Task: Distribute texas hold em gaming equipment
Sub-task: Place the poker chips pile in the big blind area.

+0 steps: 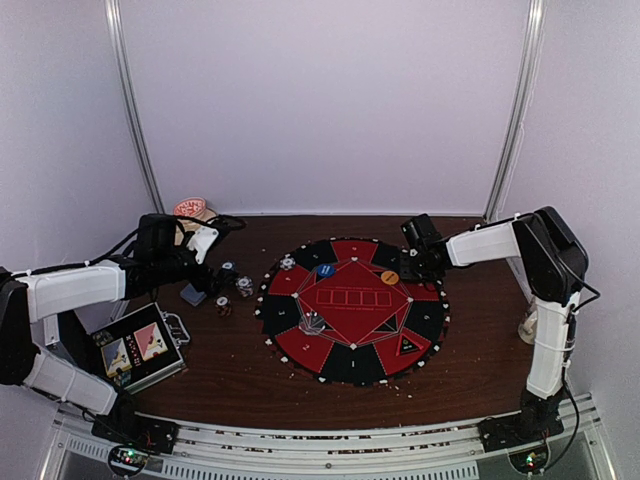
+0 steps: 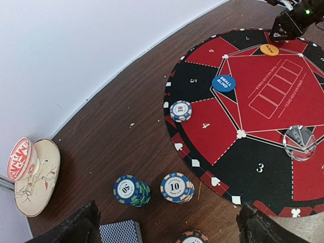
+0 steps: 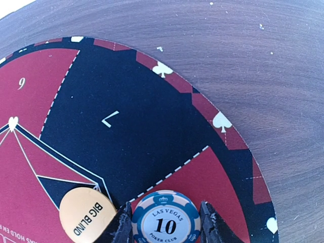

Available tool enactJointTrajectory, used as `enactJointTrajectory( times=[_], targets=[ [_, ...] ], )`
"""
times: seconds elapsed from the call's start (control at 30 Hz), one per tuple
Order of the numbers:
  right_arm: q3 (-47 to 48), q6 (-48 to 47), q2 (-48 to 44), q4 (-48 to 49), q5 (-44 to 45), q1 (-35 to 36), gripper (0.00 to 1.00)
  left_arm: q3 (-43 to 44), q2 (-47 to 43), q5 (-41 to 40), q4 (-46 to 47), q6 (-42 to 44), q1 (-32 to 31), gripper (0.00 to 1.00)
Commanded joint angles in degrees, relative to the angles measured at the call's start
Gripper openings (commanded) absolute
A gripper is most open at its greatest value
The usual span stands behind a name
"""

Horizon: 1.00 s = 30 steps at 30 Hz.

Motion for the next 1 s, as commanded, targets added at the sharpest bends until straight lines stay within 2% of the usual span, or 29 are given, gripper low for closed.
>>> enactJointTrajectory(
  times=[0.0, 0.97],
  targets=[
    [1.0, 0.6, 0.5, 1.0, 0.0, -0.4, 0.38, -0.4, 0.1, 0.9, 2.6, -0.1, 0.1, 0.98],
    [2.0, -0.1, 2.4, 1.1, -2.8, -0.9, 0.39, -0.4, 0.4, 1.6, 2.5, 0.0, 0.1, 0.98]
  ],
)
